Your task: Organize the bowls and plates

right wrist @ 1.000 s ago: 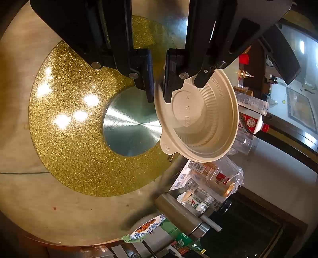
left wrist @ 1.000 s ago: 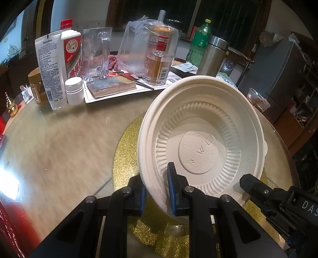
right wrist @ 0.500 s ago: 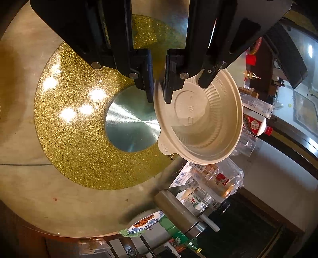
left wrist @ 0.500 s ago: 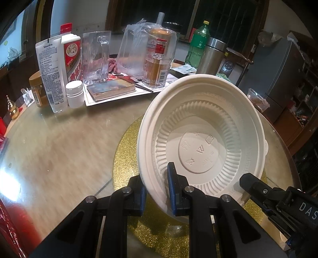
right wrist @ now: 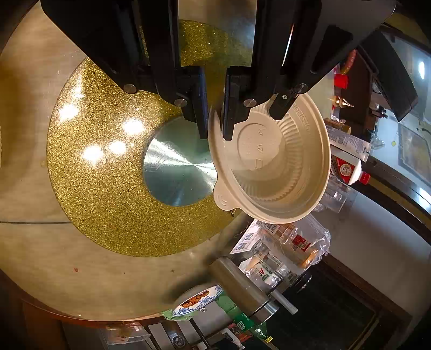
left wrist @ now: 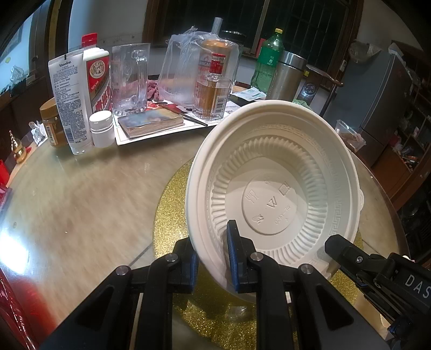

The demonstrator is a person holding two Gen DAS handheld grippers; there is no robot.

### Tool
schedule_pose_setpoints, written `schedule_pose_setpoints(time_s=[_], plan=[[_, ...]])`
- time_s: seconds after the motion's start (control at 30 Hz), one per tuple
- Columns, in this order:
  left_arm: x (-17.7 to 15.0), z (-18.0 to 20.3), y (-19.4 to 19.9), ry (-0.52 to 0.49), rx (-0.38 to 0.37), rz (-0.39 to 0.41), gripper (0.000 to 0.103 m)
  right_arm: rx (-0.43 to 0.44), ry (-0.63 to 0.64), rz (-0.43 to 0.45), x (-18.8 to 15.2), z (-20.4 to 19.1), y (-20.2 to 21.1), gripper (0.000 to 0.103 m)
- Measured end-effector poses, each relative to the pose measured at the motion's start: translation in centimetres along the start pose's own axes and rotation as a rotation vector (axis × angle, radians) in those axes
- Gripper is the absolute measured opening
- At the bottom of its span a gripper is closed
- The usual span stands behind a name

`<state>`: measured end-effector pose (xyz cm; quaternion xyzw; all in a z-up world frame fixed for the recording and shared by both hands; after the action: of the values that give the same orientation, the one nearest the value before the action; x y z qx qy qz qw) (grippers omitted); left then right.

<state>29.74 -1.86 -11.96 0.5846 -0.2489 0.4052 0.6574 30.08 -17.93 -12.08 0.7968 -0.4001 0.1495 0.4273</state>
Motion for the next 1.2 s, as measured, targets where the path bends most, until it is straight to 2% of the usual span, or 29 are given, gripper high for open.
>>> schedule_pose_setpoints(time_s=[1.2], plan=[[0.31, 0.09, 0.31, -0.013, 0.004, 0.017, 0.018, -0.01, 0.003, 0.01, 0.1, -0.18, 0.18, 0.01]])
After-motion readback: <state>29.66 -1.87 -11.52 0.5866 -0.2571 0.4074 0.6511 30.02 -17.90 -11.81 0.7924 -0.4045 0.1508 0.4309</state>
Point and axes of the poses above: each gripper's, at about its wrist camera, not at the fingertips, and y roughly against the way its jaws point, z to its right, x to its top, the point moved 8 cm from there along -y, roughly the way its jaws point, and after that the axes turned 13 degrees about z, right-handed, at the moved point
